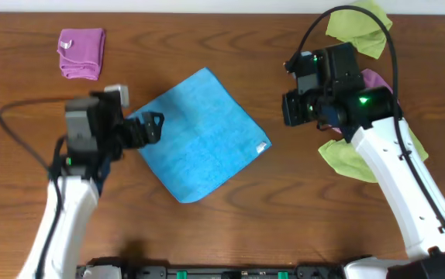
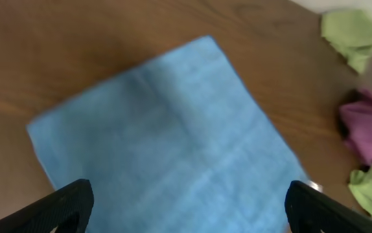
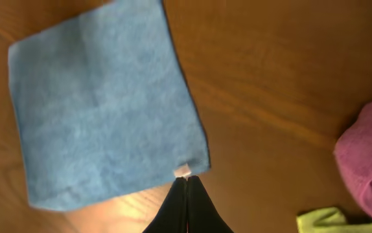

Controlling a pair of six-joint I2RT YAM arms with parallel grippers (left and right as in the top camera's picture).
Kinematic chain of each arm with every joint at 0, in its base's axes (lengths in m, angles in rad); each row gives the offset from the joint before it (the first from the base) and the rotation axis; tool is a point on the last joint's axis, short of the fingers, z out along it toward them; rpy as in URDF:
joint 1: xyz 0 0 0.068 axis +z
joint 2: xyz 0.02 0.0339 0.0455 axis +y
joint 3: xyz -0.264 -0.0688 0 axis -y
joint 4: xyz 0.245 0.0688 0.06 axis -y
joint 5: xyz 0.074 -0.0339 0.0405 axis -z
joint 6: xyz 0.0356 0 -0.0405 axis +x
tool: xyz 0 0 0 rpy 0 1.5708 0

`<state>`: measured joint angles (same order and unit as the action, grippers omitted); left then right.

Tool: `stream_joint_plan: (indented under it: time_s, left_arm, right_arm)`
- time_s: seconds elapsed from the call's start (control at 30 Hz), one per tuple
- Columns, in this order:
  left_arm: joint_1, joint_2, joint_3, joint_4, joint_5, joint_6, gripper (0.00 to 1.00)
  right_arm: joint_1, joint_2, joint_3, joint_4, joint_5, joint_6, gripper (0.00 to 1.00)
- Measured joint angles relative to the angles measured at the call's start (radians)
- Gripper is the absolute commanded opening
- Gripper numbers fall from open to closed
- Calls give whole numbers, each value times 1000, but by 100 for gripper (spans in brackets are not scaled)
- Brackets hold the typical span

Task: Fold the cloth
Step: 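Move the left gripper to the blue cloth's left corner, then grasp the blue cloth's top corners with left and right grippers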

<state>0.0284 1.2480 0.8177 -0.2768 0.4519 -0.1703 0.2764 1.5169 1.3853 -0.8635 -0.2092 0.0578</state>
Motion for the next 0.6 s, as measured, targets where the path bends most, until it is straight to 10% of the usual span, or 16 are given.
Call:
stream_joint_plan:
  time_s: [0.3,0.33,0.43,0.6]
  left_arm:
    - [-99,290,298,-258,-177,150,96]
    - [-111,296,298,-259,-179,155,88]
    - [-133,301,298,-257,-171,169,13]
    - [-141,301,300,-308,-102,169,6]
  right_arm:
    - [-29,0,0,55,1,-4,1]
    - [-29,0,0,55,1,-5,1]
    - [-29,2,0,56,0,-7,1]
    - [-29,20,0,56,-1,-10,1]
